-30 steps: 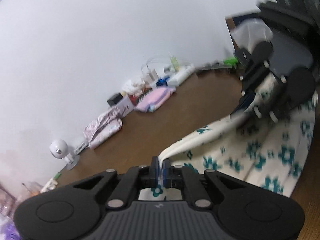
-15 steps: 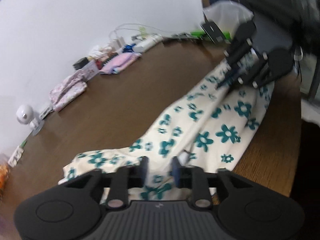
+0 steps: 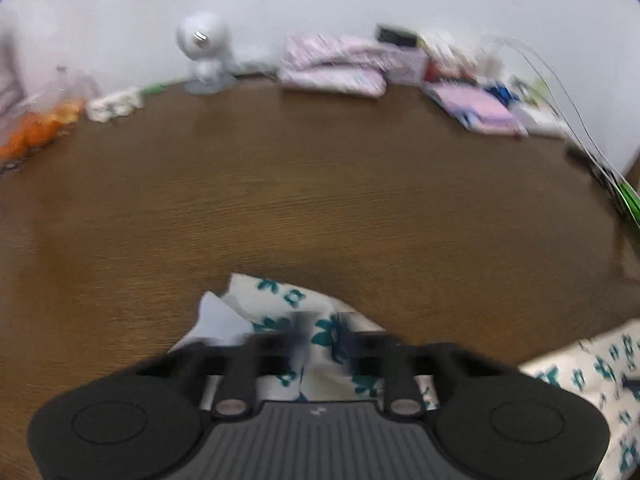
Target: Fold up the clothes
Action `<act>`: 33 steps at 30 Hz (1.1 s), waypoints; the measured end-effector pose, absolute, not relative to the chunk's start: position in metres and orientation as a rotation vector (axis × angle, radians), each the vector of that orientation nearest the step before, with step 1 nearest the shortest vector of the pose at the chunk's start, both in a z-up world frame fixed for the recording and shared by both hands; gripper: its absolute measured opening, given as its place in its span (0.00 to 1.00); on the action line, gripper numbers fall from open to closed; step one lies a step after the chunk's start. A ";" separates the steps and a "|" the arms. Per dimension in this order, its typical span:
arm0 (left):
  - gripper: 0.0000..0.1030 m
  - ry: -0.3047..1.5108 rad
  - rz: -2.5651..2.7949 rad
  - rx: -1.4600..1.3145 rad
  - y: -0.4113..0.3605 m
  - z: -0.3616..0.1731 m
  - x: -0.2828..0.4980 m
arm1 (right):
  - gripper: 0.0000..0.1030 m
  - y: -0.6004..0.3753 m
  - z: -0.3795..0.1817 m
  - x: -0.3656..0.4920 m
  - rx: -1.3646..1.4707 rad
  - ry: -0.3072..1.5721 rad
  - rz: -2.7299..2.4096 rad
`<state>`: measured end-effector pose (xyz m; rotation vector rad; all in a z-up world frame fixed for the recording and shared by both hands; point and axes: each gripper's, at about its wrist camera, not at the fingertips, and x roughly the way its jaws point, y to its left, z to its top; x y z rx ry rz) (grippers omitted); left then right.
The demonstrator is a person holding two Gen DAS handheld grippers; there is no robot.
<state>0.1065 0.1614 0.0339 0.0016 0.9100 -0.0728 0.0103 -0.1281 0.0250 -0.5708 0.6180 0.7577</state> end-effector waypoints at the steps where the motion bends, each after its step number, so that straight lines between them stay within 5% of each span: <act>1: 0.03 0.883 -0.058 -0.023 0.164 0.034 0.098 | 0.09 -0.128 0.024 0.009 -0.567 0.618 0.751; 9: 0.02 0.624 0.157 -0.436 0.221 0.053 -0.012 | 0.09 -0.130 0.019 0.009 -0.456 0.628 0.677; 15: 0.02 0.645 0.160 -0.475 0.214 0.040 -0.033 | 0.09 -0.133 0.017 0.008 -0.424 0.622 0.658; 17: 0.10 0.630 0.110 -0.444 0.209 0.051 -0.032 | 0.09 -0.130 0.016 0.007 -0.434 0.619 0.646; 19: 0.40 0.618 0.056 -0.410 0.203 0.061 -0.030 | 0.09 -0.128 0.016 0.006 -0.444 0.616 0.634; 23: 0.43 0.623 -0.180 -0.330 0.176 0.065 -0.034 | 0.09 -0.129 0.014 0.005 -0.416 0.605 0.618; 28: 0.71 0.536 -0.459 -0.167 0.144 0.048 -0.048 | 0.14 -0.134 0.019 0.003 -0.393 0.587 0.638; 32: 0.71 0.592 -0.542 0.053 0.117 0.034 -0.035 | 0.46 -0.141 0.035 -0.006 -0.324 0.550 0.688; 33: 0.71 0.601 -0.562 0.084 0.115 0.030 -0.030 | 0.46 -0.142 0.038 -0.007 -0.292 0.547 0.703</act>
